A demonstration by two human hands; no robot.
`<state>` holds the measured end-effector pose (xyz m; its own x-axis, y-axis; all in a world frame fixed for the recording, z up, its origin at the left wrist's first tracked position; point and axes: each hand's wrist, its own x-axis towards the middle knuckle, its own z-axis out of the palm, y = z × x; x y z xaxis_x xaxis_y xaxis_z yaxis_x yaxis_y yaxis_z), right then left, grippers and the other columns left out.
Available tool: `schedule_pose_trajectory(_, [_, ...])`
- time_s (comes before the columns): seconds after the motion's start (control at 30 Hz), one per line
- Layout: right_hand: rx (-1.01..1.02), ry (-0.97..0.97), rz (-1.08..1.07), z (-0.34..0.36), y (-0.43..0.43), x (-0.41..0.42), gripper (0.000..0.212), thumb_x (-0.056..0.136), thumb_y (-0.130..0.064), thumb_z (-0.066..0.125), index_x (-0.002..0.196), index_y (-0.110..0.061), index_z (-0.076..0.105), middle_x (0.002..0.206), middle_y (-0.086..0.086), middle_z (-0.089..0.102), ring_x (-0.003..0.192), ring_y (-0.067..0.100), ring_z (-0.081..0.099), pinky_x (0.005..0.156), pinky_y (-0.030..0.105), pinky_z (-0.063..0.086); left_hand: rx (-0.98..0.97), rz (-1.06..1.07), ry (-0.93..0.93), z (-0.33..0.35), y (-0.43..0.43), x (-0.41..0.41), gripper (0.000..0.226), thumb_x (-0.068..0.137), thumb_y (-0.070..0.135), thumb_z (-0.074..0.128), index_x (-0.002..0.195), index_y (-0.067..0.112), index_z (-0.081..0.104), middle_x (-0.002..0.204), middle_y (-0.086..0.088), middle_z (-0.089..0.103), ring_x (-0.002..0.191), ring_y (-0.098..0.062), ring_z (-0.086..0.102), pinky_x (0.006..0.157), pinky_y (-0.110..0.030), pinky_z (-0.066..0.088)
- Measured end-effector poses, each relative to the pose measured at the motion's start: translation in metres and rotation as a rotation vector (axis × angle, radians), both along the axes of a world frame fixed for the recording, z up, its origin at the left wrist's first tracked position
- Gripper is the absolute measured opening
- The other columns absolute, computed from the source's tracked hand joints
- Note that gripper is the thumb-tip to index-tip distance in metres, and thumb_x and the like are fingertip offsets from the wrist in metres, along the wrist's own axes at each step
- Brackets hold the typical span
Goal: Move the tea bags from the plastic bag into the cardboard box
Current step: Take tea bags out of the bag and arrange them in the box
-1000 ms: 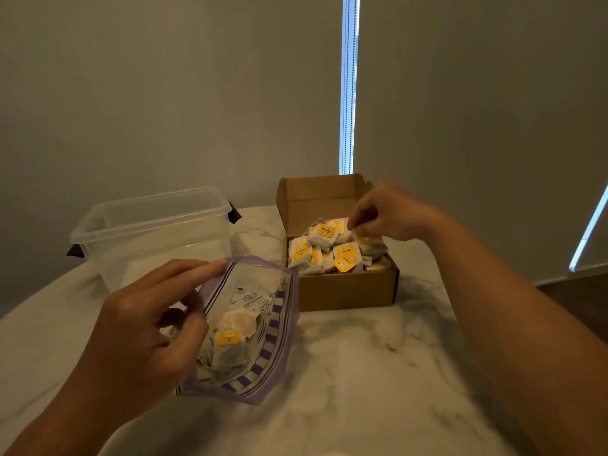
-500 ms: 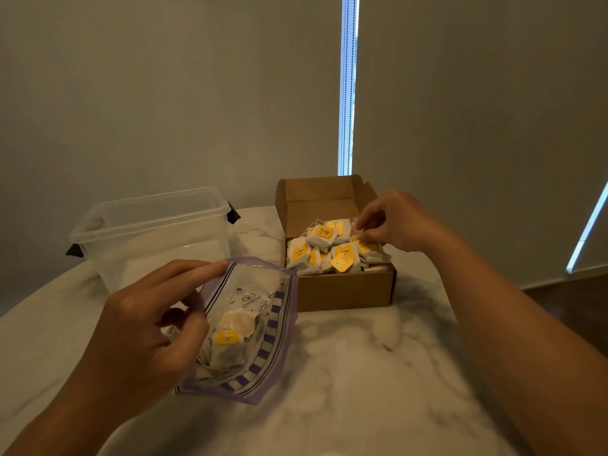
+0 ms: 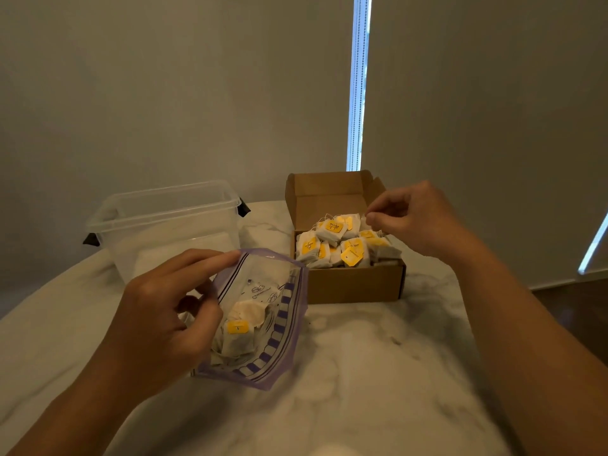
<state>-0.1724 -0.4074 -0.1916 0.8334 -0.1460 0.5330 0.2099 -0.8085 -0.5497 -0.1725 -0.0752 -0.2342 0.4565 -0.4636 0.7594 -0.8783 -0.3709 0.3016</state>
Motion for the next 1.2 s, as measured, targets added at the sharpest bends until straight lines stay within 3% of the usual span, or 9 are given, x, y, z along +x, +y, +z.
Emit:
schedule_pose_trajectory(0.17, [0.131, 0.003, 0.345, 0.003, 0.054, -0.038, 0.008, 0.082, -0.016, 0.076, 0.088, -0.021, 0.076, 0.078, -0.008, 0.074, 0.074, 0.008, 0.071, 0.068, 0.028, 0.059, 0.026, 0.03, 0.005, 0.001, -0.001, -0.002, 0.047, 0.084, 0.024, 0.044, 0.125, 0.009, 0.063, 0.111, 0.005, 0.063, 0.086, -0.009, 0.062, 0.056, -0.025, 0.056])
schedule_pose_trajectory(0.37, [-0.163, 0.185, 0.569, -0.013, 0.123, -0.054, 0.017, 0.086, -0.018, 0.072, 0.103, -0.018, 0.075, 0.094, -0.008, 0.074, 0.083, 0.001, 0.068, 0.075, 0.02, 0.058, 0.04, 0.042, -0.01, 0.002, -0.001, -0.003, 0.047, 0.084, 0.025, 0.046, 0.125, 0.008, 0.062, 0.111, 0.006, 0.061, 0.087, -0.006, 0.061, 0.059, -0.023, 0.057])
schedule_pose_trajectory(0.53, [-0.465, 0.268, 0.509, -0.038, 0.155, -0.03, 0.02, 0.092, -0.015, 0.064, 0.11, -0.018, 0.072, 0.103, 0.005, 0.068, 0.09, 0.018, 0.063, 0.077, 0.034, 0.058, 0.026, 0.041, -0.019, 0.001, -0.001, -0.005, 0.045, 0.084, 0.02, 0.048, 0.126, 0.009, 0.063, 0.112, 0.005, 0.062, 0.085, -0.005, 0.059, 0.061, -0.02, 0.055])
schedule_pose_trajectory(0.63, [-0.502, 0.305, 0.435, -0.045, 0.167, -0.01, 0.025, 0.091, -0.013, 0.064, 0.116, -0.018, 0.066, 0.107, 0.007, 0.061, 0.088, 0.022, 0.06, 0.072, 0.031, 0.054, 0.019, 0.047, -0.021, 0.001, -0.002, -0.005, 0.046, 0.081, 0.004, 0.054, 0.126, 0.01, 0.063, 0.112, 0.004, 0.063, 0.085, -0.005, 0.059, 0.061, -0.02, 0.054])
schedule_pose_trajectory(0.8, [-0.58, 0.386, 0.378, -0.056, 0.181, 0.006, 0.019, 0.095, -0.013, 0.057, 0.113, -0.008, 0.06, 0.088, 0.003, 0.048, 0.081, 0.019, 0.049, 0.069, 0.027, 0.037, 0.03, 0.048, -0.018, 0.001, 0.001, -0.003, 0.046, 0.08, 0.001, 0.055, 0.125, 0.009, 0.064, 0.11, 0.003, 0.063, 0.083, -0.006, 0.059, 0.059, -0.018, 0.054])
schedule_pose_trajectory(0.9, [-0.613, 0.403, 0.367, -0.063, 0.185, 0.011, 0.021, 0.095, -0.016, 0.057, 0.114, -0.008, 0.063, 0.103, 0.009, 0.061, 0.08, 0.017, 0.047, 0.07, 0.025, 0.033, 0.033, 0.039, -0.012, 0.0, 0.001, -0.003, 0.047, 0.08, 0.0, 0.056, 0.125, 0.01, 0.064, 0.111, 0.003, 0.064, 0.083, -0.007, 0.06, 0.059, -0.021, 0.054])
schedule_pose_trajectory(1.03, [-0.586, 0.412, 0.359, -0.063, 0.187, 0.01, 0.025, 0.094, -0.015, 0.058, 0.119, -0.008, 0.062, 0.114, 0.01, 0.063, 0.084, 0.017, 0.047, 0.073, 0.023, 0.032, 0.018, 0.036, -0.005, -0.001, 0.001, -0.003, 0.048, 0.08, 0.0, 0.055, 0.125, 0.013, 0.063, 0.111, 0.004, 0.063, 0.083, -0.008, 0.06, 0.059, -0.023, 0.055])
schedule_pose_trajectory(1.2, [-0.644, 0.449, 0.38, -0.058, 0.188, 0.006, 0.035, 0.094, -0.015, 0.057, 0.128, -0.007, 0.055, 0.125, 0.013, 0.057, 0.109, 0.027, 0.054, 0.084, 0.028, 0.038, 0.024, 0.043, -0.005, -0.001, -0.001, -0.003, 0.046, 0.081, 0.003, 0.054, 0.125, 0.011, 0.064, 0.112, 0.003, 0.065, 0.084, -0.01, 0.06, 0.058, -0.023, 0.055])
